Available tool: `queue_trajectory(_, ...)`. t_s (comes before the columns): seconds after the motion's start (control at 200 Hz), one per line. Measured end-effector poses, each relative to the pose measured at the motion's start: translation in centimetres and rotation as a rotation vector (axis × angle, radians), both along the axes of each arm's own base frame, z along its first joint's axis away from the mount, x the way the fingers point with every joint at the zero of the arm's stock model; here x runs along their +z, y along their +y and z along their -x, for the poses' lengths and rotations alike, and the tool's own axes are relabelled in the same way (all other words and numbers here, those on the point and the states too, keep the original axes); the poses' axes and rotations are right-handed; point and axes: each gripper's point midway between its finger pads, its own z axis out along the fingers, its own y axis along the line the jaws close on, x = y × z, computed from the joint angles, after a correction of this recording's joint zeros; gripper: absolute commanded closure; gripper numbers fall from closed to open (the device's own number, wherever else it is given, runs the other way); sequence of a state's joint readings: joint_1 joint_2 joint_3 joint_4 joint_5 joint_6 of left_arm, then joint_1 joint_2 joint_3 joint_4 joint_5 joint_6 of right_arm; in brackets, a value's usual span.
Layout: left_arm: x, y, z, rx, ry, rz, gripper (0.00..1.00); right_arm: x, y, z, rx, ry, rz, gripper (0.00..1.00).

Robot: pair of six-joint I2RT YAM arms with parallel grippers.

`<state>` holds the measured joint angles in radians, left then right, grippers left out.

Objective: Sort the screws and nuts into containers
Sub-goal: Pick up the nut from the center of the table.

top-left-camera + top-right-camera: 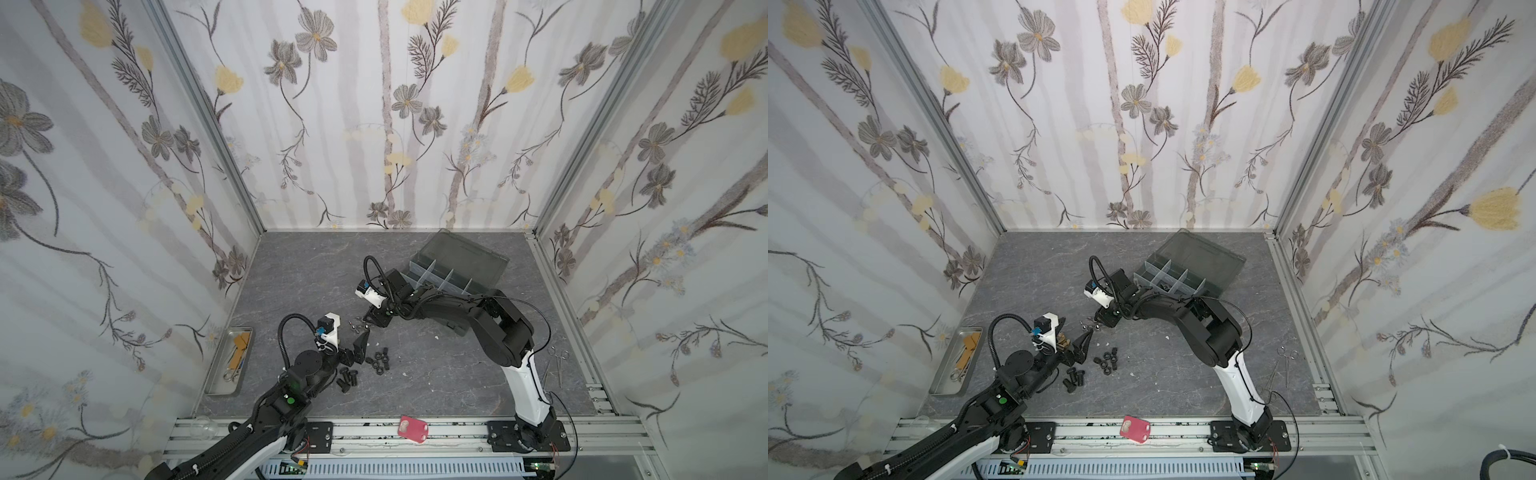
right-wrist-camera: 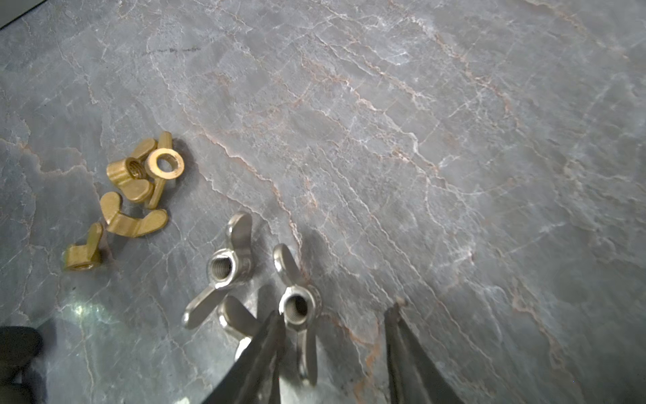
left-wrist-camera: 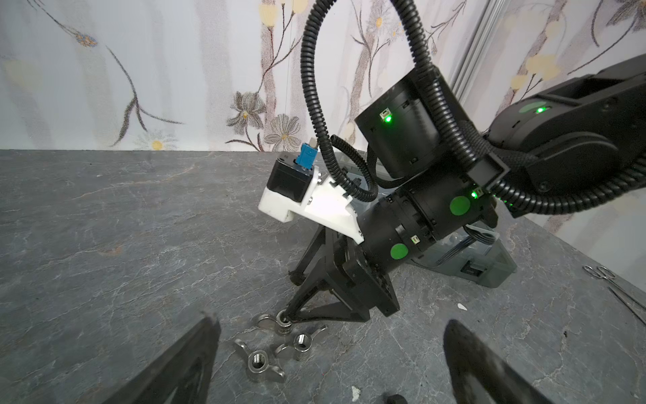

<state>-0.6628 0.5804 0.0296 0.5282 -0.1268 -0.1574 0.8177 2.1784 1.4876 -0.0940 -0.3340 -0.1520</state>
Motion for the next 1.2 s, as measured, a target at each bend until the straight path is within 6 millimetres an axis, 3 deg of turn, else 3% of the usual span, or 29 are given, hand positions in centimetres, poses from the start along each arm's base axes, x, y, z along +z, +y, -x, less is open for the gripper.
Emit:
queue_trajectory(0.205, -0.1, 0.0, 0.0, 0.000, 0.002, -0.002, 0.00, -0.8, 1.5, 1.4, 0.051, 0.008, 0.012, 0.54)
queue_trajectory(0.929, -0.5, -0.3, -0.1, -0.011, 0.013, -0.010, 0.00, -1.4, 1.3, -0.7, -0.020, 0.010, 0.019, 0.87)
queue_trajectory(1.074, -0.3, -0.3, -0.1, -0.012, 0.006, -0.005, 0.00, -0.8, 0.5, -1.1, -0.052, 0.023, 0.015, 0.90)
queue_trajectory(1.199, -0.2, -0.3, -0.3, -0.004, 0.000, -0.004, 0.00, 1.3, -0.6, -2.6, -0.101, 0.023, -0.027, 0.93)
